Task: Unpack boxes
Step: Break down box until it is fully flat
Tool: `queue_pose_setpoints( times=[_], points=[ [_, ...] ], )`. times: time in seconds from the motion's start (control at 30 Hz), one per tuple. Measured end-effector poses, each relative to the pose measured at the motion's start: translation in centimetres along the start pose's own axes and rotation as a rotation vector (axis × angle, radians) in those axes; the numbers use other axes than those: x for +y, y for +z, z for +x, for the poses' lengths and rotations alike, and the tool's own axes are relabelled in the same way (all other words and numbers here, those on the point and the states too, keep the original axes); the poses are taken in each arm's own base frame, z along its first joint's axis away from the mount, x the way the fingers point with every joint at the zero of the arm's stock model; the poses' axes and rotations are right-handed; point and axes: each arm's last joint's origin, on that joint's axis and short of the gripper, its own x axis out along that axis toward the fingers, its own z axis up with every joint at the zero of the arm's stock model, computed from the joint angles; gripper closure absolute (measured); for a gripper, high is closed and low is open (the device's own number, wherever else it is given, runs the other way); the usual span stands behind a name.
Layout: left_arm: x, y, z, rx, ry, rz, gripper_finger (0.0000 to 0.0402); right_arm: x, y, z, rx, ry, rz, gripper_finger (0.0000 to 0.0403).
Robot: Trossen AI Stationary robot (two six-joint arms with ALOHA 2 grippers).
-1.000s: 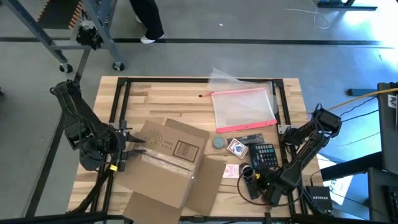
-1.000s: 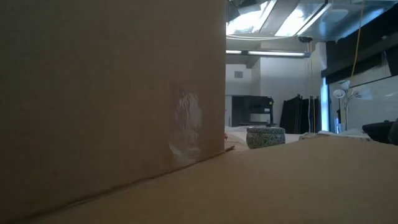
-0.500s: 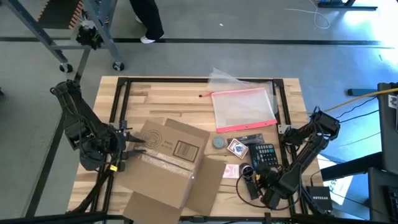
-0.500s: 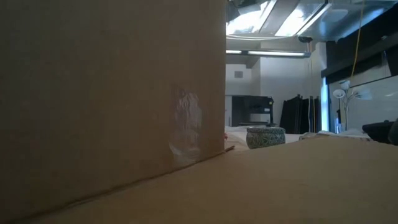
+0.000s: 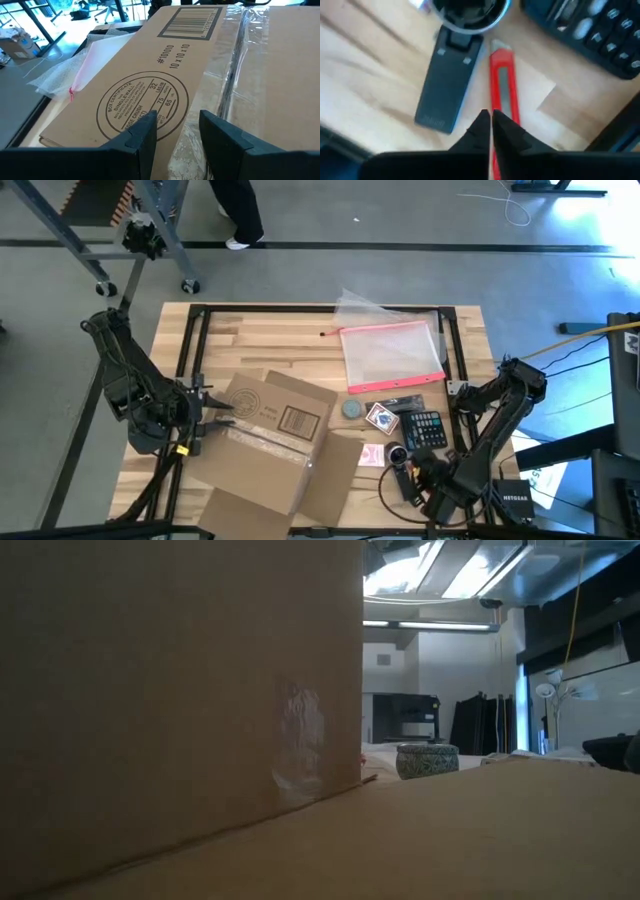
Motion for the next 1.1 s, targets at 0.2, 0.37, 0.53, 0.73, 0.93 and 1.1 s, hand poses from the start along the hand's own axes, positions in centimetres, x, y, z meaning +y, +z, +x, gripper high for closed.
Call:
queue_pose_setpoints(
  times=[0.2,0.37,0.53,0.73,0.93,1.1],
  points=[
    [0.0,0.0,0.0,0.0,0.0,-0.028,0.0261,0.0,-0.5,0.1,0.16,-0.041,-0.038,0.0266],
    [0.0,0.0,0.0,0.001,0.0,-0.042,0.0261,-1.1,-0.6,2.1,0.268,-0.108,-0.039,0.0152],
    [0.0,0.0,0.0,0.001,0.0,-0.056,0.0261,-1.2,-0.6,3.9,0.274,-0.036,-0.077,0.0085],
    [0.0,0.0,0.0,0.001,0.0,-0.066,0.0261,-2.2,-0.5,6.0,0.309,-0.041,-0.089,0.0081],
    [0.0,0.0,0.0,0.001,-0.001,-0.073,0.0261,-3.1,-0.2,7.2,0.323,-0.036,-0.096,0.0122],
    [0.0,0.0,0.0,0.0,0.0,-0.075,0.0261,-3.4,-0.5,7.6,0.316,-0.022,-0.114,0.0194]
  ],
)
